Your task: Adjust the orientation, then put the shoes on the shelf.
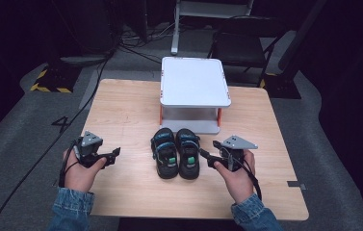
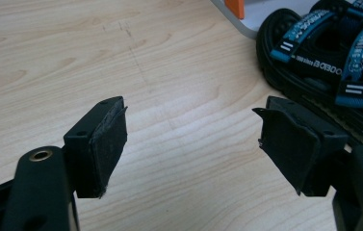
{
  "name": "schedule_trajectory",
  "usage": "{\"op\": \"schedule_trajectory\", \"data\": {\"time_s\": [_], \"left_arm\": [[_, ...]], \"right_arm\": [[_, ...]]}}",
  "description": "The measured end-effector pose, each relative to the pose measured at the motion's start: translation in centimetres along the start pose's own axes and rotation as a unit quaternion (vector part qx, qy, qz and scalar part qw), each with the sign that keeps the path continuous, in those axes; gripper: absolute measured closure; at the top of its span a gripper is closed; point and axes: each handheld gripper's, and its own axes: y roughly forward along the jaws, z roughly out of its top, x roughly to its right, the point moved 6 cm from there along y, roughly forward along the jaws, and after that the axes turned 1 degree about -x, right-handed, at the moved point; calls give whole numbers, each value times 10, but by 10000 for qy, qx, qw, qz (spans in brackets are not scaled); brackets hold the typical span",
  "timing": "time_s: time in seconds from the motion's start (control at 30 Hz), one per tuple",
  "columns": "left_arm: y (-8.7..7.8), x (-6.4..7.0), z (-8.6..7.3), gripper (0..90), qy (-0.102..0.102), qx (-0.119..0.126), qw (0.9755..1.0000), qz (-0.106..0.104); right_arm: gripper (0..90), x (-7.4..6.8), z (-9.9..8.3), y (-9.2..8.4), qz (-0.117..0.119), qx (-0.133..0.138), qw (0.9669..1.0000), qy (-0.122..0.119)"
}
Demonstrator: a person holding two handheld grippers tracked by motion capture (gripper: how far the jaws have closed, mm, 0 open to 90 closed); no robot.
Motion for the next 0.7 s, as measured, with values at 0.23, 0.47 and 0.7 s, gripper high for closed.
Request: {"op": "schedule_trajectory", "data": {"time_s": [0.23,0.47,0.7], "left_arm": [[3,-10,13,251,-35,108,9999,-29],[12,-24,26,250,11,179,9998,19],[15,-38,32,240,-72,189,9997,157]], "right_arm": [[330,-4,2,-1,-253,56,9995,181],[274,-22,9,7,-277,11,9994,223],[274,-45,12,18,-223,-47,9994,250]]}}
